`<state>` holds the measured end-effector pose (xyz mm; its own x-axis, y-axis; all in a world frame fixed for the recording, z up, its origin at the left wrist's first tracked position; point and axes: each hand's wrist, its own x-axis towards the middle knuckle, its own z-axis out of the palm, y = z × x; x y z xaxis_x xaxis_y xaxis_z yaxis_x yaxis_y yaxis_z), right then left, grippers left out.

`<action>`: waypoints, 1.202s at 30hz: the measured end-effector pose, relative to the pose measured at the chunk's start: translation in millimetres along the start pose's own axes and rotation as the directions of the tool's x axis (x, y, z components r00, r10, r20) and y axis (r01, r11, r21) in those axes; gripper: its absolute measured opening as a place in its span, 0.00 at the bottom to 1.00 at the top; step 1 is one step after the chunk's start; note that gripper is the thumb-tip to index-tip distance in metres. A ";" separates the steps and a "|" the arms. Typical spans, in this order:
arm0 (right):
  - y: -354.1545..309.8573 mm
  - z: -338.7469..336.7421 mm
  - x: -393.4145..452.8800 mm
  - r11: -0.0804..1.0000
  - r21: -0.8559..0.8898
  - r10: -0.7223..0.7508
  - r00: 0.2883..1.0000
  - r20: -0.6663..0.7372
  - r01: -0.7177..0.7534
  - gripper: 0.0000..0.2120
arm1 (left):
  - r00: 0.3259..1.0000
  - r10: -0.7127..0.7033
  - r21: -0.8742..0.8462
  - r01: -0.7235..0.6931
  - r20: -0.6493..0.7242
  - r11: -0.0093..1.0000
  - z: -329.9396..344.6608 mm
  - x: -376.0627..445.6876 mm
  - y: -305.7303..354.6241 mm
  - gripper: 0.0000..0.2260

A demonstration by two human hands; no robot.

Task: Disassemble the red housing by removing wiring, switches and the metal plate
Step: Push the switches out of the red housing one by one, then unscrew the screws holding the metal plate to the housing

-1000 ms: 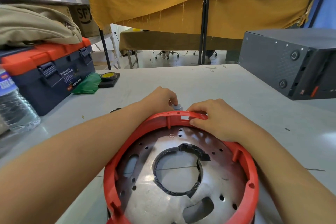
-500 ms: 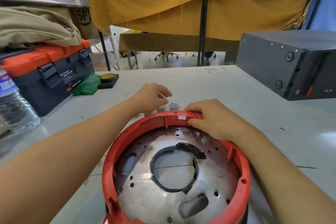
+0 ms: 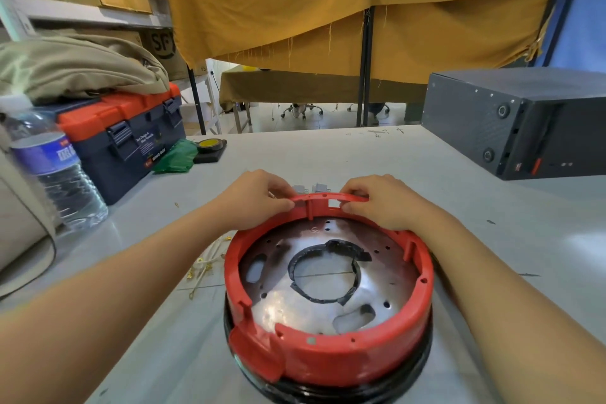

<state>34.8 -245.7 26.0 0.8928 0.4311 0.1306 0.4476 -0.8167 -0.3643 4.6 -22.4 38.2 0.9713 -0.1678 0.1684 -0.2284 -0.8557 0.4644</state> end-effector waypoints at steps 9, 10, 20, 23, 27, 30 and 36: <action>6.8 -1.1 -27.2 0.764 0.642 0.202 0.969 -0.140 -0.066 0.11 | 0.966 -0.137 -0.164 0.102 -0.220 0.981 10.2 -31.1 -5.9 0.09; 6.9 -1.5 -30.8 0.726 0.685 0.243 0.954 -0.173 -0.061 0.11 | 0.957 -0.151 -0.195 0.102 -0.250 0.975 8.9 -33.5 -6.1 0.08; -4.6 -8.9 -61.5 0.480 0.877 0.355 0.917 -0.181 -0.013 0.15 | 0.775 -0.423 -0.524 0.142 -0.469 0.840 1.5 -44.5 -9.6 0.05; -11.1 -14.7 -71.1 0.392 0.918 0.314 0.929 -0.195 0.060 0.17 | 0.713 -0.520 -0.647 0.122 -0.470 0.753 5.6 -42.8 -6.7 0.04; -21.4 -24.7 -83.2 0.351 0.917 0.253 0.924 -0.287 0.188 0.15 | 0.706 -0.598 -0.806 0.066 -0.379 0.589 14.3 -39.9 -1.5 0.04; -32.3 -36.9 -88.7 0.297 0.917 0.237 0.910 -0.339 0.264 0.12 | 0.768 -0.592 -0.903 0.040 -0.245 0.427 19.0 -39.1 5.8 0.04; -59.2 -64.1 -97.0 0.514 0.803 0.035 0.929 -0.369 0.300 0.10 | 0.889 -0.458 -0.927 0.159 -0.016 0.341 14.6 -50.5 8.0 0.13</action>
<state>-75.1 -263.8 94.0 0.8634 0.2303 0.4489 0.4575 0.0175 -0.8890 -45.4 -28.0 20.7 0.9669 0.2505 -0.0494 0.0156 0.1354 0.9907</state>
